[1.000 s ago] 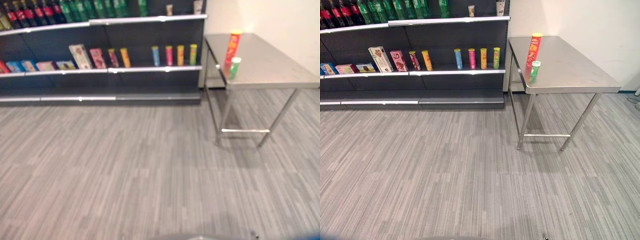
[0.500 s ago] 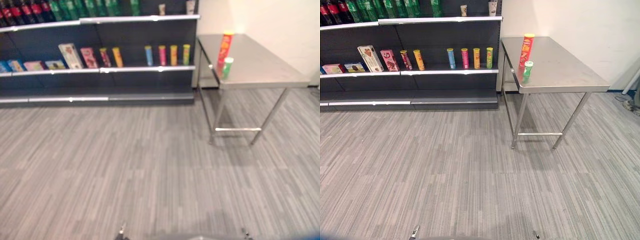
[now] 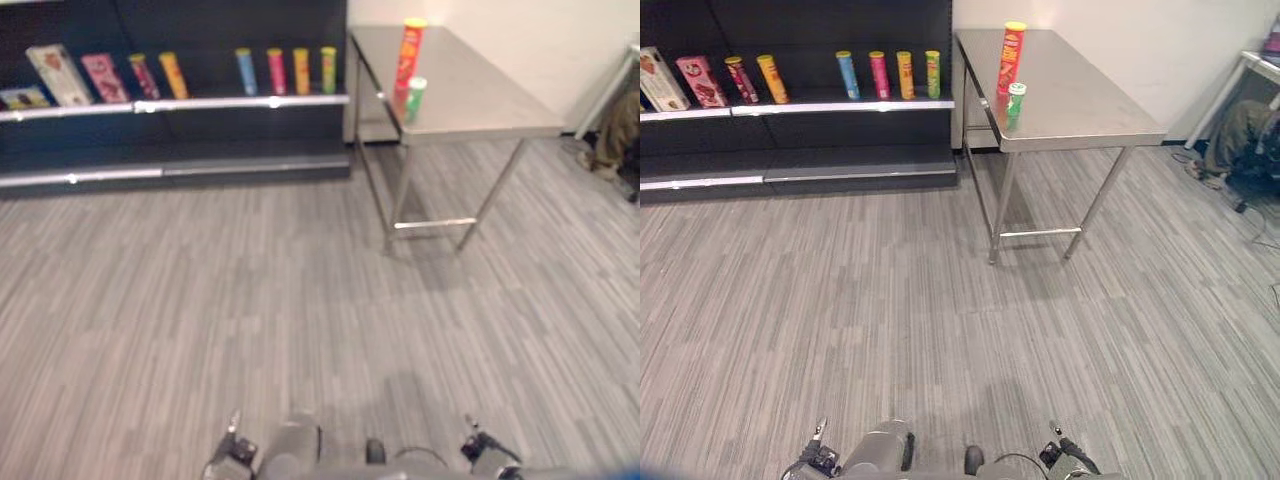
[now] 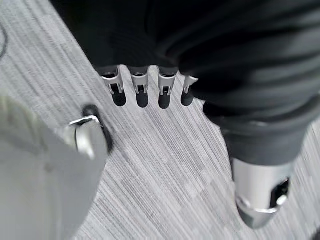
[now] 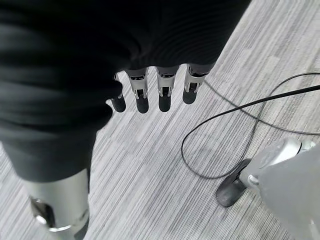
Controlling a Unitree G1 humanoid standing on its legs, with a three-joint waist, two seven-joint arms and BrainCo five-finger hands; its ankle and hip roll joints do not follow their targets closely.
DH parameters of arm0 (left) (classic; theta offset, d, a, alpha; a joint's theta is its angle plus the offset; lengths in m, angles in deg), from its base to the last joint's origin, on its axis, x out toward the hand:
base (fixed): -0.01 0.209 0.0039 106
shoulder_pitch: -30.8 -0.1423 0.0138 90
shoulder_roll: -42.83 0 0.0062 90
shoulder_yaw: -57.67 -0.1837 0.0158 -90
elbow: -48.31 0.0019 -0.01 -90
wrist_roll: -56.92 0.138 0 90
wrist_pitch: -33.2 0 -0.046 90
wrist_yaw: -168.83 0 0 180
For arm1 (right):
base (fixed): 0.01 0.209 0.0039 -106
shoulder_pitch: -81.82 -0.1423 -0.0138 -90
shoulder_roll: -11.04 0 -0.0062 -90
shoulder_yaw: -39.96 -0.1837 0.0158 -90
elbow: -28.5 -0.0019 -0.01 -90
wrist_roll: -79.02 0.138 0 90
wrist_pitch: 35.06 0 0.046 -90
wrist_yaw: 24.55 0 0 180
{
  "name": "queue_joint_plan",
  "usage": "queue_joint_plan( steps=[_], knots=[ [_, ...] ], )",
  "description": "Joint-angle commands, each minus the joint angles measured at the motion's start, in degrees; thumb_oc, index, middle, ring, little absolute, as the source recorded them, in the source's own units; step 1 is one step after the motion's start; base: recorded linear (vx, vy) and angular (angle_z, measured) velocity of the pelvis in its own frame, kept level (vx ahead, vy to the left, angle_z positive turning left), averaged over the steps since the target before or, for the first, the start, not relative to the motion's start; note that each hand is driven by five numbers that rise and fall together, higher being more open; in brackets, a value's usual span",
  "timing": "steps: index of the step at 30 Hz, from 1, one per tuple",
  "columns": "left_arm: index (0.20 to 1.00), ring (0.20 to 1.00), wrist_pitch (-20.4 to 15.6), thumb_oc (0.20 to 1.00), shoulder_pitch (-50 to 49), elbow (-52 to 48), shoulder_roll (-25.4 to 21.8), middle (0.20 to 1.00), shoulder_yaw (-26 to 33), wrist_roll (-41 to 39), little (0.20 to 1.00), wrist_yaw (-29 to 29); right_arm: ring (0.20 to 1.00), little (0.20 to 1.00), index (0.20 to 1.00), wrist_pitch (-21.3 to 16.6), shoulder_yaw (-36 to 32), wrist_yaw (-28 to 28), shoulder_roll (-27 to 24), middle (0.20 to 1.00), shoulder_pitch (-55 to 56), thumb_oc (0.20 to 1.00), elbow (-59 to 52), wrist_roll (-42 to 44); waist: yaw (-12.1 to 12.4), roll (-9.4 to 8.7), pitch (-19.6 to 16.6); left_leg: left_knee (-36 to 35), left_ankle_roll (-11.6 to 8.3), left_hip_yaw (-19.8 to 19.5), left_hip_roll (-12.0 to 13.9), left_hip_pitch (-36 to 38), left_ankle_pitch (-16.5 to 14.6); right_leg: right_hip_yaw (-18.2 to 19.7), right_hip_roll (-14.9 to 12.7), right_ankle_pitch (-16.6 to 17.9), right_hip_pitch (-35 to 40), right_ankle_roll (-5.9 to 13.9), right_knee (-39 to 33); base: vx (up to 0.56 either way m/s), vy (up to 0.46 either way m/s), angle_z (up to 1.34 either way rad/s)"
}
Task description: Put the goods on the table back onto the shelves and tidy them up.
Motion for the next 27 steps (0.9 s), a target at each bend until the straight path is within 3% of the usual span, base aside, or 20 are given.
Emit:
queue_joint_plan(
  steps=[1, 4, 6, 7, 9, 10, 11, 12, 14, 15, 16, 18, 19, 21, 22, 23, 24, 25, 26, 27],
  knots=[
    [1.0, 1.0, -1.19, 1.0, -2.88, 3.6, -0.57, 1.0, -0.18, 0.33, 1.0, 1.21, 1.0, 1.0, 1.0, 0.5, -0.64, -0.97, -1.15, 1.0, -0.34, 1.0, 2.05, -3.23, 3.92, 0.19, -1.65, -8.94, 1.05, -0.64, 1.0, -5.0, 7.5, 3.67, 0.59, -8.33, 9.83, 5.98, 5.25, 0.49, 0.514, -0.31],
    [1.0, 1.0, -1.47, 1.0, -2.85, 4.2, -1.6, 1.0, 2.0, -1.91, 1.0, 1.04, 1.0, 1.0, 1.0, -0.3, -2.56, 0.13, -0.74, 1.0, -0.58, 1.0, 2.31, -3.09, 4.18, 0.19, -2.51, -4.48, 1.1, -0.73, 0.51, -5.29, 7.92, 3.51, -1.48, -7.27, 9.57, 7.29, 3.64, 0.16, 0.36, -0.84],
    [1.0, 1.0, -3.33, 1.0, 0.21, 1.18, -2.48, 1.0, 2.17, -4.66, 1.0, 1.43, 1.0, 1.0, 1.0, -0.21, -0.52, -1.53, 2.15, 1.0, -0.73, 1.0, 1.44, -2.89, 4.99, -2.31, -2.24, 4.2, 1.1, 1.33, -0.84, -9.39, 5.65, 4.37, -4.36, -6.38, 7.85, 9.1, 2.08, 0.12, 0.33, -0.53],
    [1.0, 1.0, -3.33, 1.0, 0.25, 1.15, -2.57, 1.0, 2.17, -4.68, 1.0, 1.4, 1.0, 1.0, 1.0, -0.22, -0.56, -1.52, 2.26, 1.0, -0.78, 1.0, 1.43, -2.88, 5.09, -2.42, -2.37, 4.97, 1.16, 1.44, -0.85, -9.88, 5.18, 4.48, -4.42, -6.42, 7.71, 9.17, 2.01, 0.04, 0.15, -0.1],
    [1.0, 1.0, -3.88, 1.0, 2.38, 0.56, -4.09, 1.0, 1.84, -4.16, 1.0, 0.35, 1.0, 1.0, 1.0, -0.33, 0.75, -1.24, 3.7, 1.0, -1.74, 1.0, -0.05, -4.02, 5.71, -4.3, -1.49, 11.67, 1.77, 2.21, -0.33, -13.28, 1.33, 5.04, -5.6, -5.55, 6.4, 10.25, 1.84, 0.04, 0.181, -0.09],
    [1.0, 1.0, -4.02, 1.0, 2.93, 1.35, -6.47, 1.0, 3.76, -4.61, 1.0, -0.73, 1.0, 1.0, 1.0, -0.42, 2.03, -0.94, 4.82, 1.0, -3.74, 1.0, -1.27, -5.88, 6.78, -5.66, -0.5, 17.72, 3.1, 3.1, 1.07, -14.09, -3.58, 5.9, -6.74, -4.12, 5.6, 11.9, 2.33, 0.1, 0.254, -0.34],
    [1.0, 1.0, -4.1, 1.0, 2.93, 1.49, -7.07, 1.0, 4.7, -4.92, 1.0, -0.69, 1.0, 1.0, 1.0, -0.31, 2.74, -1.09, 5.8, 1.0, -4.5, 1.0, -1.6, -7.11, 7.67, -6.14, -0.25, 19.68, 3.7, 3.39, 2.3, -14.02, -5.65, 5.74, -7.55, -3.27, 4.86, 12.51, 2.86, 0.15, 0.204, -1.07],
    [1.0, 1.0, -3.81, 1.0, 3.12, 1.67, -7.58, 1.0, 4.85, -4.42, 1.0, -0.78, 1.0, 1.0, 1.0, -0.41, 3.88, -1.3, 6.92, 1.0, -5.36, 1.0, -2.22, -8.47, 8.83, -6.55, -0.05, 20.51, 4.03, 3.76, 4.32, -13.14, -7.31, 3.8, -8.72, -1.9, 3.79, 13.25, 3.92, 0.11, 0.075, -1.38],
    [1.0, 1.0, -3.21, 1.0, 3.15, 2.18, -9.25, 1.0, 5.01, -2.51, 1.0, -1.3, 1.0, 1.0, 1.0, -0.62, 5.22, -2.24, 8.2, 1.0, -5.62, 1.0, -3.94, -8.82, 10.58, -6.74, -0.01, 20.27, 4.19, 4.7, 7.53, -10.79, -8.84, -5.14, -11.45, 1.78, 2.56, 13.44, 7.38, 0.1, 0.034, -1.17],
    [1.0, 1.0, -3.2, 1.0, 3.17, 2.19, -9.26, 1.0, 5.02, -2.5, 1.0, -1.29, 1.0, 1.0, 1.0, -0.62, 5.23, -2.23, 8.21, 1.0, -5.62, 1.0, -3.97, -8.82, 10.44, -6.82, -0.09, 19.91, 4.2, 4.66, 7.42, -10.84, -8.45, -5.24, -11.51, 1.95, 2.45, 13.43, 7.3, 0.14, 0.186, -0.32],
    [1.0, 1.0, -2.34, 1.0, 1.93, 3.24, -9.65, 1.0, 5.17, -0.25, 1.0, -0.99, 1.0, 1.0, 1.0, -1.23, 5.57, -3.11, 8.53, 1.0, -4.84, 1.0, -5.54, -8.52, 10.28, -6.91, -1.54, 16.46, 4.68, 5.73, 7.11, -7.37, -8.04, -11.67, -13.39, 6.58, 2.33, 12.97, 10.11, 0.16, 0.242, -0.05],
    [1.0, 1.0, -1.94, 1.0, 1.14, 3.82, -9.5, 1.0, 5.18, 0.99, 1.0, -0.85, 1.0, 1.0, 1.0, -1.54, 5.58, -3.39, 8.37, 1.0, -4.08, 1.0, -6.0, -8.62, 9.85, -6.98, -2.49, 13.54, 5.2, 6.4, 6.0, -5.51, -7.54, -12.71, -13.61, 8.59, 2.16, 13.1, 11.17, 0.21, 0.263, -0.36],
    [1.0, 1.0, -1.17, 1.0, -0.64, 5.24, -9.22, 1.0, 5.07, 4.16, 1.0, -0.29, 1.0, 1.0, 1.0, -1.82, 5.14, -3.94, 7.55, 1.0, -2.4, 1.0, -5.96, -8.7, 8.56, -6.68, -4.38, 7.42, 6.13, 7.4, 3.77, -1.07, -6.69, -12.14, -12.38, 11.53, 1.86, 13.22, 12.87, 0.29, 0.279, -0.54],
    [1.0, 1.0, -0.97, 1.0, -1.41, 5.7, -9.03, 1.0, 5.03, 5.39, 1.0, 0.04, 1.0, 1.0, 1.0, -1.98, 4.61, -4.03, 7.04, 1.0, -1.59, 1.0, -5.59, -8.64, 7.62, -6.41, -5.38, 3.61, 6.53, 7.68, 2.71, 1.45, -5.65, -11.33, -11.12, 11.48, 1.08, 13.05, 13.3, 0.32, 0.284, -0.09],
    [1.0, 1.0, -0.69, 1.0, -2.17, 6.38, -8.61, 1.0, 4.22, 7.67, 1.0, 0.46, 1.0, 1.0, 1.0, -2.12, 3.19, -3.83, 5.96, 1.0, -0.06, 1.0, -4.27, -8.58, 5.37, -4.66, -6.62, -1.31, 6.86, 7.27, 1.59, 6.16, -4.64, -9.47, -6.38, 7.52, -2.23, 12.26, 14.08, 0.24, 0.2, 0.06],
    [1.0, 1.0, -0.69, 1.0, -2.17, 6.38, -8.57, 1.0, 4.23, 7.68, 1.0, 0.46, 1.0, 1.0, 1.0, -2.13, 3.2, -3.85, 5.93, 1.0, -0.06, 1.0, -4.26, -8.57, 5.32, -4.67, -6.73, -1.66, 6.83, 7.24, 1.58, 6.14, -4.31, -9.51, -6.39, 7.57, -2.41, 12.22, 14.12, 0.35, 0.27, 0.12],
    [1.0, 1.0, -0.46, 1.0, -1.98, 6.52, -8.53, 1.0, 3.62, 8.57, 1.0, 0.47, 1.0, 1.0, 1.0, -2.25, 2.73, -3.79, 5.49, 1.0, 0.27, 1.0, -3.69, -8.29, 4.11, -3.89, -6.71, -3.29, 6.82, 6.48, 1.2, 7.92, -3.91, -8.74, -3.84, 5.11, -4.43, 11.96, 13.81, 0.1, 0.067, 0.34],
    [1.0, 1.0, -0.46, 1.0, -1.98, 6.52, -8.53, 1.0, 3.63, 8.57, 1.0, 0.47, 1.0, 1.0, 1.0, -2.25, 2.73, -3.79, 5.49, 1.0, 0.27, 1.0, -3.69, -8.29, 4.07, -3.89, -6.74, -3.35, 6.82, 6.46, 1.2, 7.91, -3.86, -8.77, -3.85, 5.11, -4.47, 11.95, 13.81, 0.21, 0.131, 0.31],
    [1.0, 1.0, -0.44, 1.0, -1.73, 6.6, -8.66, 1.0, 3.09, 9.43, 1.0, 0.75, 1.0, 1.0, 1.0, -2.43, 2.32, -3.65, 5.13, 1.0, 0.64, 1.0, -3.01, -7.98, 2.79, -3.46, -6.23, -4.34, 6.9, 5.46, 0.37, 9.87, -3.9, -7.57, -1.1, 3.73, -6.25, 11.73, 12.69, 0.4, 0.191, 0.37],
    [1.0, 1.0, -0.85, 1.0, -0.77, 6.61, -8.74, 1.0, 1.79, 10.81, 1.0, 0.94, 1.0, 1.0, 1.0, -2.93, 2.25, -2.94, 4.29, 1.0, 1.28, 1.0, -1.63, -7.31, -0.18, -3.04, -4.73, -7.25, 7.17, 3.15, -1.7, 14.92, -4.38, -4.69, 3.95, 4.19, -10.32, 11.9, 8.09, 0.53, 0.261, 0.24]
  ],
)
